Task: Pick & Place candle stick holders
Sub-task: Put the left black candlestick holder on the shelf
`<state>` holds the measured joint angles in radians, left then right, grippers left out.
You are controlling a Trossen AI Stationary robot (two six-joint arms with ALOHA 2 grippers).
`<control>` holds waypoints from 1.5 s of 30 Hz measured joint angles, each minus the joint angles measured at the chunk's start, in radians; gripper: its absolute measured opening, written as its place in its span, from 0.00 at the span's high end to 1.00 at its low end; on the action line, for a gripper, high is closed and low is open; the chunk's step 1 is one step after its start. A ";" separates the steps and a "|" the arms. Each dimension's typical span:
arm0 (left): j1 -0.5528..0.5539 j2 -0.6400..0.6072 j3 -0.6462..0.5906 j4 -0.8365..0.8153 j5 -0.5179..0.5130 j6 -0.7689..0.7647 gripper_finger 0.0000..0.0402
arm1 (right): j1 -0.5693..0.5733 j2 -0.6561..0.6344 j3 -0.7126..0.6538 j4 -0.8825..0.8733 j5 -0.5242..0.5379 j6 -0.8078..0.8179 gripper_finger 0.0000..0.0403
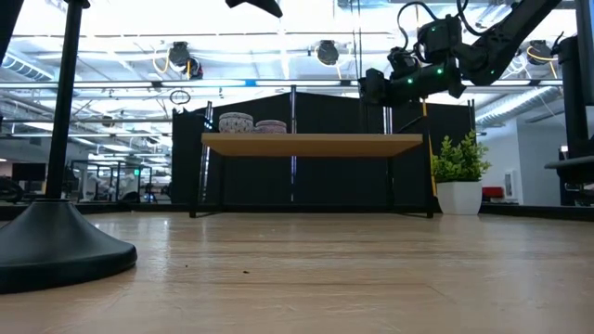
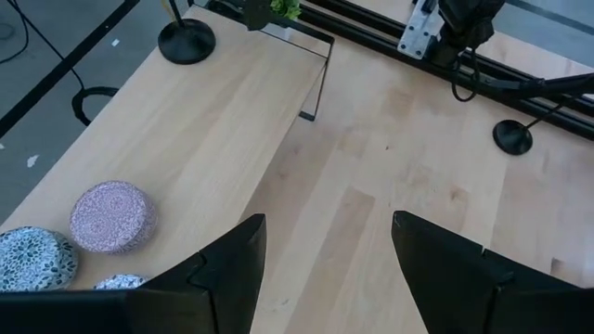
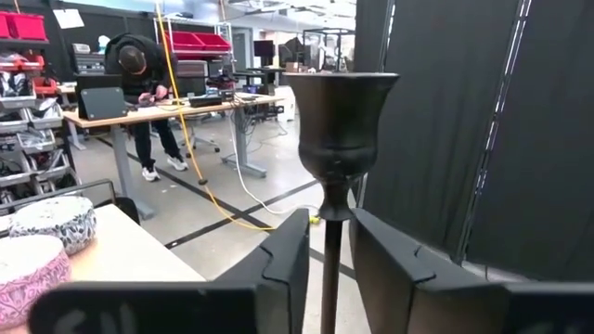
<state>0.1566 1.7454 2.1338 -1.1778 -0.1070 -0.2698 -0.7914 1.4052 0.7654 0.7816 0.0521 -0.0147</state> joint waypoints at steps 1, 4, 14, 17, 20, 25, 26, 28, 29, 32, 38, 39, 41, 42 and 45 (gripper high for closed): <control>0.000 0.000 0.000 0.000 0.000 0.000 0.40 | 0.000 0.000 0.000 0.002 0.000 -0.006 0.80; 0.000 0.000 0.000 0.000 0.001 0.000 0.40 | 0.000 0.000 0.000 0.006 0.000 -0.038 0.75; 0.000 0.000 0.000 -0.001 0.002 0.000 0.40 | 0.002 -0.023 0.000 -0.020 0.000 -0.051 0.53; -0.001 0.000 0.000 -0.005 0.002 0.000 0.40 | 0.002 -0.065 0.000 -0.061 0.003 -0.052 0.48; -0.001 0.000 0.000 -0.018 0.002 0.001 0.40 | 0.002 -0.122 0.000 -0.123 0.003 -0.059 0.43; -0.003 0.000 0.000 -0.049 0.005 -0.002 0.40 | 0.002 -0.225 0.000 -0.269 0.001 -0.058 0.37; -0.003 0.000 0.000 -0.058 0.005 -0.005 0.40 | 0.002 -0.246 0.000 -0.302 0.000 -0.055 0.36; -0.008 0.000 0.000 -0.082 0.010 -0.018 0.40 | 0.002 -0.291 0.000 -0.385 -0.002 -0.030 0.35; -0.012 0.000 0.000 -0.095 0.013 -0.022 0.40 | 0.002 -0.314 0.000 -0.426 -0.003 -0.010 0.35; -0.041 0.000 0.000 -0.139 0.020 -0.061 0.40 | 0.006 -0.380 0.000 -0.538 -0.036 0.028 0.38; -0.147 0.000 0.000 -0.269 0.008 -0.203 0.40 | 0.040 -0.507 0.000 -0.642 -0.218 0.048 0.47; -0.168 0.000 0.000 -0.300 -0.002 -0.237 0.40 | 0.046 -0.525 0.000 -0.656 -0.244 0.057 0.49; -0.216 0.000 0.000 -0.360 -0.031 -0.316 0.40 | 0.060 -0.558 0.000 -0.674 -0.290 0.067 0.51; -0.242 0.000 0.000 -0.389 -0.050 -0.356 0.40 | 0.068 -0.572 0.000 -0.684 -0.299 0.076 0.52; -0.313 -0.005 -0.040 -0.387 -0.078 -0.455 0.40 | 0.092 -0.611 -0.021 -0.688 -0.343 0.091 0.55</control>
<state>-0.1569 1.7401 2.0936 -1.5646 -0.1849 -0.7250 -0.6995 0.7945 0.7448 0.0937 -0.2913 0.0766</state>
